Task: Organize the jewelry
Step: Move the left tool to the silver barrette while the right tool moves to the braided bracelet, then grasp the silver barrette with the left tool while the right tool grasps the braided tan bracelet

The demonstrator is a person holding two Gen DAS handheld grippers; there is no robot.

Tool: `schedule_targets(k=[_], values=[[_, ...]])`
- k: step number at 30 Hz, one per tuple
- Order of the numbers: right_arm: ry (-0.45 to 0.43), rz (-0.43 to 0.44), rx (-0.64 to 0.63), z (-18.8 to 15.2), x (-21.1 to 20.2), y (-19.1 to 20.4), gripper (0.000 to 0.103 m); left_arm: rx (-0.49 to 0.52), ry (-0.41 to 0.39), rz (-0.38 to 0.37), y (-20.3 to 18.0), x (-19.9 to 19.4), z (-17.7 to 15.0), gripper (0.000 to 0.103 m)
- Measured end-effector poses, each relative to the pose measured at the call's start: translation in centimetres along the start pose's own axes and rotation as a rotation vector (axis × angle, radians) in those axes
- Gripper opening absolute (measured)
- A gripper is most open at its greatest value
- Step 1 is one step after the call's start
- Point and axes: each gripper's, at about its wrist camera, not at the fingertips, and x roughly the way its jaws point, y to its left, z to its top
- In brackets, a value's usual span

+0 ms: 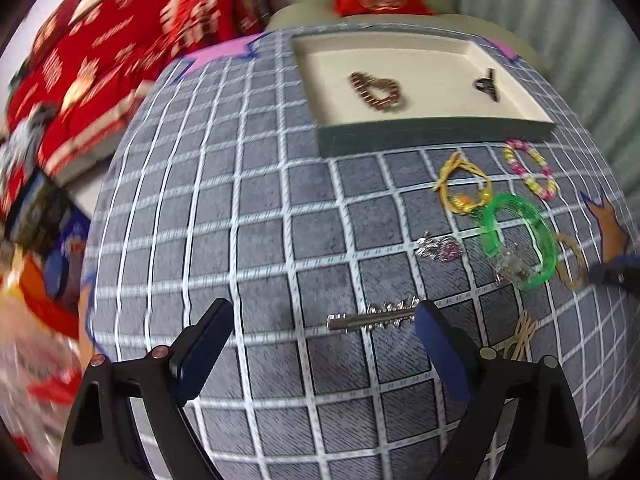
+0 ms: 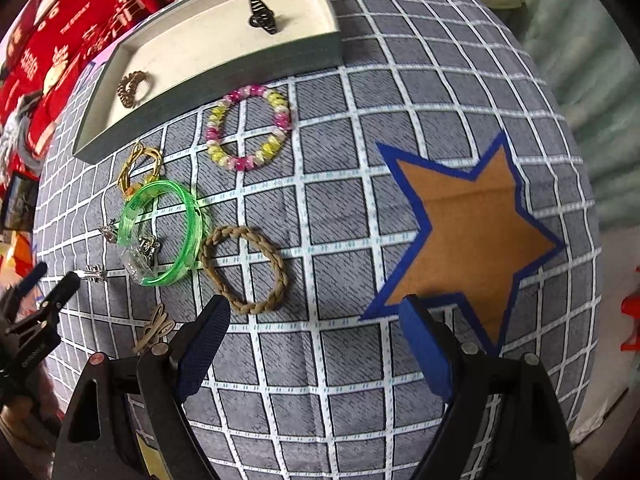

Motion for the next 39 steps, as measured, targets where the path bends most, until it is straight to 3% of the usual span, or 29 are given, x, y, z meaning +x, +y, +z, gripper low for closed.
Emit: schedule_targets(k=[6,8,13,27,29,33,35,37,39], values=[[-0.009,-0.036,-0.059,1.0,0.5,2.4,0.088,0.175,-0.029,-0.052,-1.5,0.5,1.1,0.097],[-0.01,-0.047,-0.076,1.4,0.8,2.8,0.088,0.231,-0.012,-0.07,-2.2,0.9,0.9,0.088],[-0.004,-0.074,-0.12,2.2,1.9,4.7,0.081,0.308,0.017,-0.095,-3.2,1.9,0.3,0.088],[-0.034,-0.107,-0.221,2.6,4.1,7.6,0.071,0.222,0.068,-0.179,-2.7,2.8,0.7,0.084],[-0.036,-0.104,-0.228,2.7,4.3,7.9,0.068,0.238,0.068,-0.187,-3.2,2.5,0.3,0.073],[-0.035,-0.099,-0.239,2.3,3.2,7.8,0.059,0.262,0.067,-0.196,-3.8,2.3,0.2,0.061],[-0.036,-0.096,-0.249,2.1,3.0,8.3,0.051,0.262,0.061,-0.197,-3.9,2.2,0.2,0.044],[-0.039,-0.095,-0.271,1.8,2.6,9.1,0.035,0.255,0.063,-0.198,-4.0,2.0,0.2,0.028],[-0.041,-0.101,-0.289,1.4,2.2,10.2,0.018,0.228,0.065,-0.206,-3.8,2.1,0.3,0.021]])
